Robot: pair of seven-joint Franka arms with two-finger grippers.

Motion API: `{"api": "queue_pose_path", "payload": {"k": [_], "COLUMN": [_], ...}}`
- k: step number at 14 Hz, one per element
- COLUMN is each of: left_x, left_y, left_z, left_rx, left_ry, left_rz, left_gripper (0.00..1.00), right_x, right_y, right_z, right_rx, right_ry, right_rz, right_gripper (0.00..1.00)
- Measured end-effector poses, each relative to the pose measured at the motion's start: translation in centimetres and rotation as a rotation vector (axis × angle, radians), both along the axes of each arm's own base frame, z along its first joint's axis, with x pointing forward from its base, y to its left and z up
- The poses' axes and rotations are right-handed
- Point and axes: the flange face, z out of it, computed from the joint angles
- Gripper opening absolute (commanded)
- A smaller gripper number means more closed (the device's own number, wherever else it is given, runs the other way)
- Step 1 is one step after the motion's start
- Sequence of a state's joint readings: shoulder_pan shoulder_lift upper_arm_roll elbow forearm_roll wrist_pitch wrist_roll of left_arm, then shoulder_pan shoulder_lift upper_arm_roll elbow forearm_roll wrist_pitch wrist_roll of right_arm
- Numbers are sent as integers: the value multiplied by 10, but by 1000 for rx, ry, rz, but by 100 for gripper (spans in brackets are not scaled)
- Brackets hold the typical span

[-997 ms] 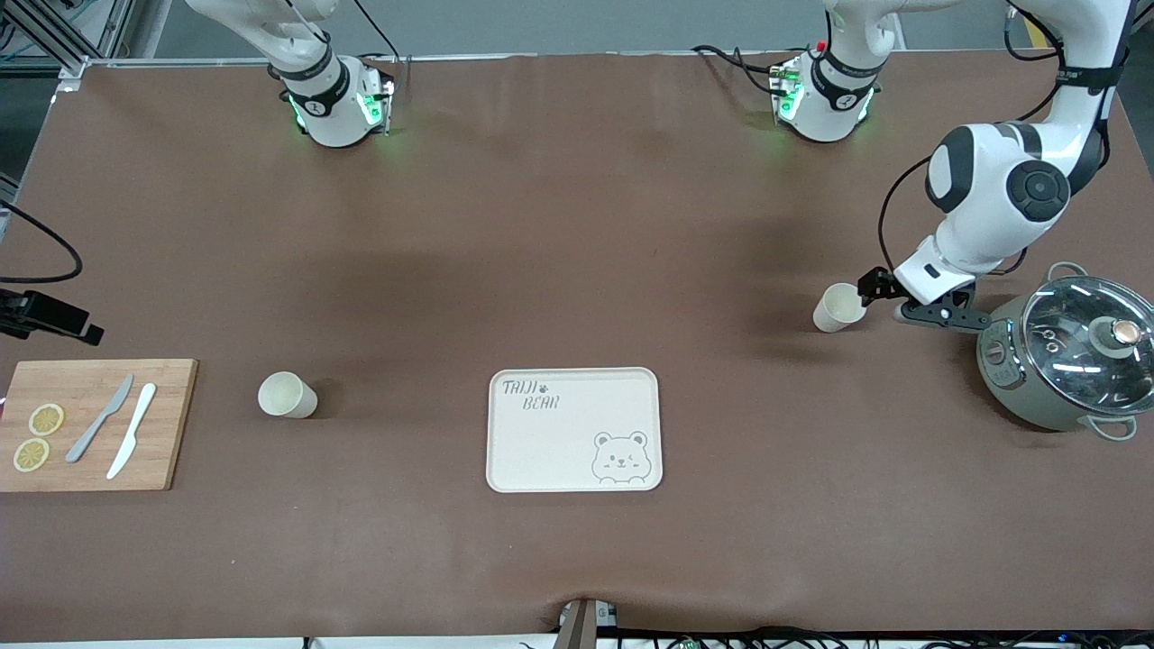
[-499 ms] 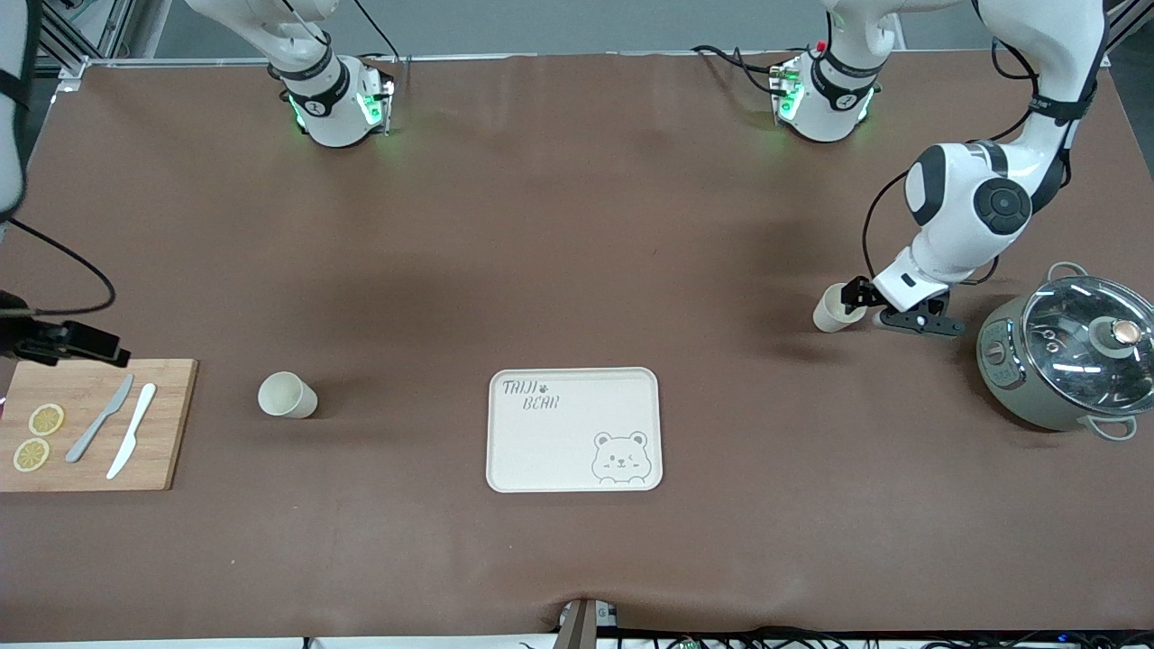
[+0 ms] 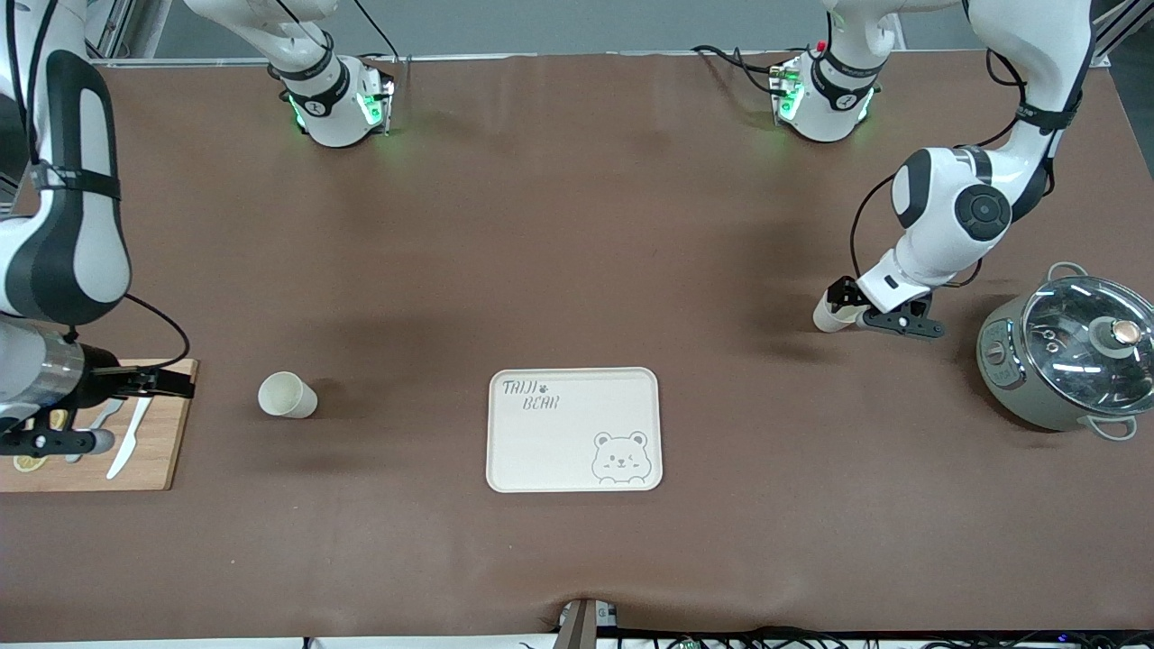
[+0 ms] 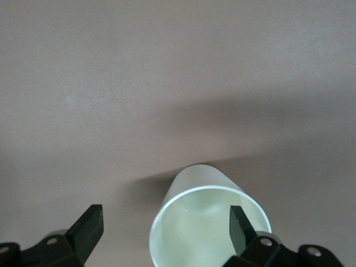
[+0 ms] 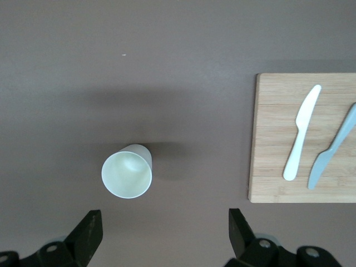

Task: Place white IKEA cup upright on tray with both arms
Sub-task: 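Close the left gripper on the cup while the right gripper reaches the other cup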

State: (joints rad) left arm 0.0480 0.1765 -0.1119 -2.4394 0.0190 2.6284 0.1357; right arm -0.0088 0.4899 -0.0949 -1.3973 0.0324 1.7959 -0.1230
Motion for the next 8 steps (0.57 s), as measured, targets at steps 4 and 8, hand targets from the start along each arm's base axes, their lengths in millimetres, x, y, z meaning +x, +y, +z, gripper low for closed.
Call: {"api": "queue_pose_path", "payload": {"k": [4, 8], "left_x": [-1, -1], "left_y": [-1, -1], "left_z": [-6, -7], "left_rx": [-1, -1], "left_ry": [11, 13], "left_rz": [-3, 8], "left_gripper": [88, 0], "right_x": [7, 16], "right_y": [4, -13], "right_z": [-28, -68], "right_rx": [-2, -7], "right_ry": [10, -8], "right_rz": [24, 57], "right_gripper": [100, 100]}}
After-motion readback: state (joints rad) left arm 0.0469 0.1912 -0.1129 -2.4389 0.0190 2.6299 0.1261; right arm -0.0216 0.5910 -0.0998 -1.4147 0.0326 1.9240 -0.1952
